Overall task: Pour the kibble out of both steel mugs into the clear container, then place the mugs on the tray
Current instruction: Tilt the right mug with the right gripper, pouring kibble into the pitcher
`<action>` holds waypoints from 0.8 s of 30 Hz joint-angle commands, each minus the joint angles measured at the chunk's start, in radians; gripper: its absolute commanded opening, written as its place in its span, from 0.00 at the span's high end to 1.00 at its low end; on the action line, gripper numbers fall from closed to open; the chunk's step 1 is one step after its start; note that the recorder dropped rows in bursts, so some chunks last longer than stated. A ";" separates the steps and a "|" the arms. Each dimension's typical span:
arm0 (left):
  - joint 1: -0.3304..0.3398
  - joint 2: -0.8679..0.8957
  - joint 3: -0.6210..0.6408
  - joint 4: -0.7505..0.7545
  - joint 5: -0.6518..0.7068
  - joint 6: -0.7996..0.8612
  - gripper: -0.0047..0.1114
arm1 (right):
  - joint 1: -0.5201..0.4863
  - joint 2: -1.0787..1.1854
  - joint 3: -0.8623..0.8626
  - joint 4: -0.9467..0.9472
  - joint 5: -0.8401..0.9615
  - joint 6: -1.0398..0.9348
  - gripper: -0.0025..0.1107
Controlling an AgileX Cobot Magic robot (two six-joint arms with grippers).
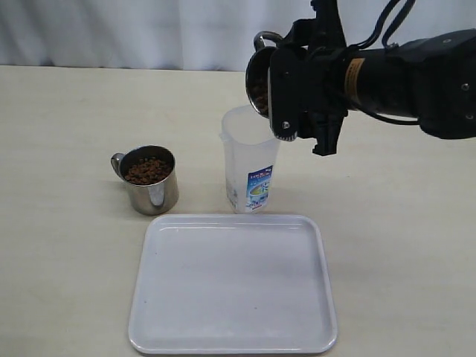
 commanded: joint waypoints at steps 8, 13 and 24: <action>-0.005 -0.001 0.002 -0.003 -0.010 -0.002 0.96 | 0.002 -0.002 -0.038 -0.001 0.008 -0.024 0.94; -0.005 -0.001 0.002 -0.003 -0.010 -0.002 0.96 | 0.002 0.007 -0.038 -0.001 0.008 -0.057 0.94; -0.005 -0.001 0.002 -0.003 -0.002 -0.002 0.96 | 0.002 0.009 -0.038 -0.001 0.010 -0.132 0.94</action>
